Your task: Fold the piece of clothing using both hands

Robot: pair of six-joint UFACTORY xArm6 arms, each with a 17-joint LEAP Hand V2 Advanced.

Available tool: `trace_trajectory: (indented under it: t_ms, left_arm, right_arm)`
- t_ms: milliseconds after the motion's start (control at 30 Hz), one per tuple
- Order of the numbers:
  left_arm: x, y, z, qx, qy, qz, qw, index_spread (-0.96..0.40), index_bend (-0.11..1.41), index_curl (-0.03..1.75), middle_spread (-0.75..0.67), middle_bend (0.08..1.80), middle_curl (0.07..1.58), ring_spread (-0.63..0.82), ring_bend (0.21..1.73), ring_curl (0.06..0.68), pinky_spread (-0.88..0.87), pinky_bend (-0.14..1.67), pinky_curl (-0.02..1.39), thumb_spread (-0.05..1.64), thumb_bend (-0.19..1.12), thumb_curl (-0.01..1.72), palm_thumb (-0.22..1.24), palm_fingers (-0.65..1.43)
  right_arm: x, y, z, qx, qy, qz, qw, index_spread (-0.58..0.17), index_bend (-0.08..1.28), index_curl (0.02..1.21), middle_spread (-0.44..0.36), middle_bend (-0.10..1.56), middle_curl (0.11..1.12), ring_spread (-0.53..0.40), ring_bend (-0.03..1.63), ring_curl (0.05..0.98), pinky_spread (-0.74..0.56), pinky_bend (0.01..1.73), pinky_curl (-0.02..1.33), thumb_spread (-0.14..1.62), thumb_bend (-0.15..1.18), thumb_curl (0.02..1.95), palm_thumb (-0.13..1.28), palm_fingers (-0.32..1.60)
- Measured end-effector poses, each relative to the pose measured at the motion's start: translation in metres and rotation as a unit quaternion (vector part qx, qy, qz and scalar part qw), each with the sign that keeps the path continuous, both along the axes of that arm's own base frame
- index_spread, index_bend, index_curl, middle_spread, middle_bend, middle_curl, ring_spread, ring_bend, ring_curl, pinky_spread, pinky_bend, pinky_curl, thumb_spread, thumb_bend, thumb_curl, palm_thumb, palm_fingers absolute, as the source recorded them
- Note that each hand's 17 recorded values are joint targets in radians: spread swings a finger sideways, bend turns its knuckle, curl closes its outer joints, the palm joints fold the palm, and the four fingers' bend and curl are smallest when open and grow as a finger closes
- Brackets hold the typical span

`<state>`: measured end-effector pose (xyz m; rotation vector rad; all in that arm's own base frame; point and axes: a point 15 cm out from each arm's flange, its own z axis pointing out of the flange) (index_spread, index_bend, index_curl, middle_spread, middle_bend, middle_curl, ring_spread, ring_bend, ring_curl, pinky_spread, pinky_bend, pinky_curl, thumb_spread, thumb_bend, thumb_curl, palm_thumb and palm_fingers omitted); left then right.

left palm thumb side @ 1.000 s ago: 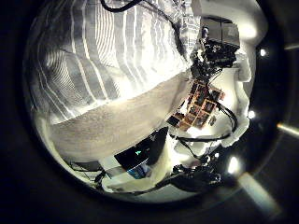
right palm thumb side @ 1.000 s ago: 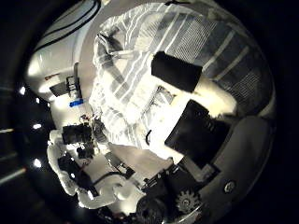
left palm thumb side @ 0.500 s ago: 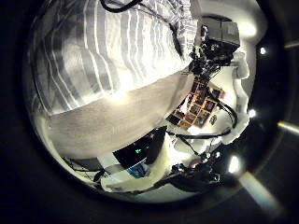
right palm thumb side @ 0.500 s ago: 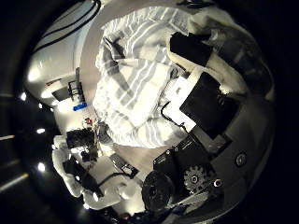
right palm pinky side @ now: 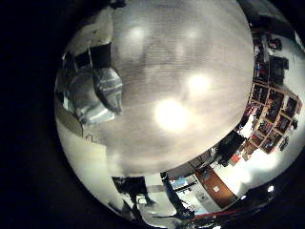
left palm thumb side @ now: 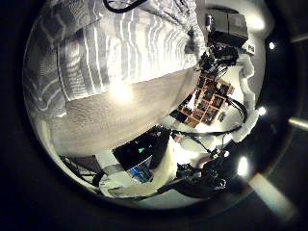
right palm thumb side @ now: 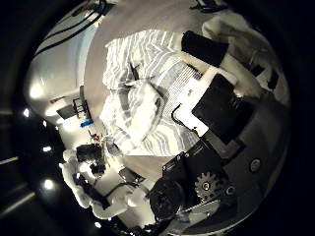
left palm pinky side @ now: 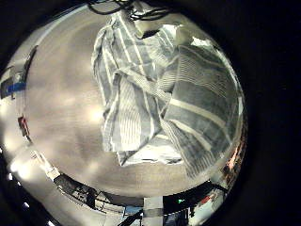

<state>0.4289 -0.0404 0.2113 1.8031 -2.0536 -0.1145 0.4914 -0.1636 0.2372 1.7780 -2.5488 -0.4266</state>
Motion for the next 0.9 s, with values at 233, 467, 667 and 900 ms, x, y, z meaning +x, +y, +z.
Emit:
trace_trajectory:
  t_ms: [233,467,667,900]
  left_arm:
    - [0.010,-0.002,-0.017,0.013,-0.007,-0.001,0.9999,0.00,0.18,0.35,0.35,0.17,0.26,0.52,0.55,0.218,0.55,0.32,0.32,1.16,-0.02,0.26,0.12,0.00]
    - [0.049,0.017,-0.013,0.056,-0.048,0.001,0.9972,-0.01,0.19,0.36,0.34,0.17,0.26,0.52,0.55,0.218,0.55,0.31,0.32,1.17,-0.02,0.27,0.13,0.01]
    - [0.081,0.048,0.020,0.091,-0.085,0.020,0.9920,-0.01,0.19,0.37,0.34,0.17,0.26,0.52,0.55,0.218,0.55,0.31,0.32,1.17,-0.02,0.27,0.14,0.01]
    - [0.075,0.050,0.016,0.090,-0.073,0.018,0.9931,-0.01,0.18,0.37,0.33,0.17,0.26,0.52,0.55,0.219,0.54,0.31,0.32,1.17,-0.02,0.26,0.14,0.01]
  right_arm:
    - [-0.004,-0.018,0.017,-0.004,-0.019,-0.009,1.000,-0.316,0.99,0.91,-0.139,1.36,0.68,-0.169,1.48,0.605,-0.20,1.29,0.76,1.18,0.03,0.71,1.04,1.16]
    - [0.004,-0.008,0.026,-0.004,-0.036,0.001,0.999,-0.315,0.99,0.92,-0.137,1.36,0.67,-0.166,1.49,0.604,-0.19,1.28,0.78,1.19,0.01,0.74,1.04,1.16]
    - [0.010,0.005,0.027,0.006,-0.041,0.005,0.999,-0.314,0.99,0.93,-0.135,1.37,0.67,-0.166,1.49,0.606,-0.19,1.26,0.80,1.19,0.00,0.76,1.05,1.16]
    - [0.016,0.027,0.042,0.032,-0.056,0.007,0.998,-0.313,0.98,0.94,-0.134,1.38,0.66,-0.165,1.49,0.605,-0.20,1.25,0.82,1.19,-0.01,0.78,1.05,1.17]
